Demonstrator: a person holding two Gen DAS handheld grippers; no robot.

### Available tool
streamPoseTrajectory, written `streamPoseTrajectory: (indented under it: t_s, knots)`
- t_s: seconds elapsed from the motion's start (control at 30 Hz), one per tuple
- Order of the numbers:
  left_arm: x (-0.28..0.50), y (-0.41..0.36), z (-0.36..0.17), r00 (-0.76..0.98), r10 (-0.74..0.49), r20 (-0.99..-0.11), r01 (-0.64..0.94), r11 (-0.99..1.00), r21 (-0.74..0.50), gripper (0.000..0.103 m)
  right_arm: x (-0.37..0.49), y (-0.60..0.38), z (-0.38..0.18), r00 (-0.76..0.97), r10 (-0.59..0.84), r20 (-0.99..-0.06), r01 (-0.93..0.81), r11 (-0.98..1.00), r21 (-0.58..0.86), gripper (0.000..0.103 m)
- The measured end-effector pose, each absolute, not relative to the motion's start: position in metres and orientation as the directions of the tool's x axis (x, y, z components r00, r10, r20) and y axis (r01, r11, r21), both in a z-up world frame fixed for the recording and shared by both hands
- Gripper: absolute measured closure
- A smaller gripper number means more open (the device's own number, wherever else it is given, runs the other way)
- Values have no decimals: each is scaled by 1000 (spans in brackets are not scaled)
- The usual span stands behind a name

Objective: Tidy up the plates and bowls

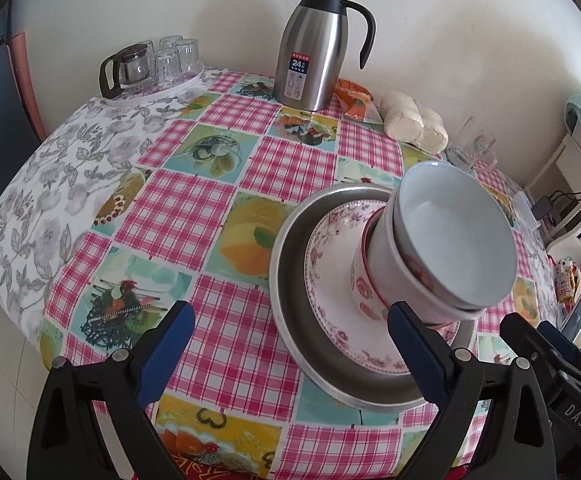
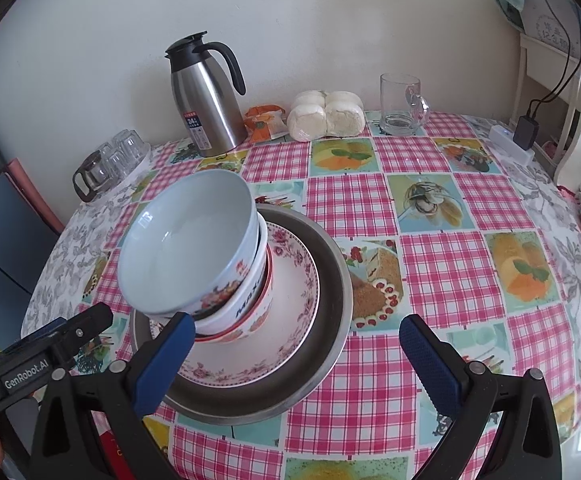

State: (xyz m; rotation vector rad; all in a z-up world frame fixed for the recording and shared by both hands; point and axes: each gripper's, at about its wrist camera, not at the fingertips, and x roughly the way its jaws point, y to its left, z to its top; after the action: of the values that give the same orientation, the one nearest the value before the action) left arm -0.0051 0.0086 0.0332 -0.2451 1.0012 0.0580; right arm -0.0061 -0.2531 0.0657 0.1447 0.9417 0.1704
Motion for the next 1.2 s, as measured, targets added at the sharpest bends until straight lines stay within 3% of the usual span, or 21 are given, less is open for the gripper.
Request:
streamPoseTrajectory:
  t_s: [0.47,1.2]
  knots:
    - [-18,6,18,495,-91,-864,-147,972,-186,6,-15,-255,55,547,193,-814,-80,981,178,0]
    - [-26,7,12,436,20,-900,-192,979,-72,6,-23,-255,44,514,170,-841,-77,985,152,0]
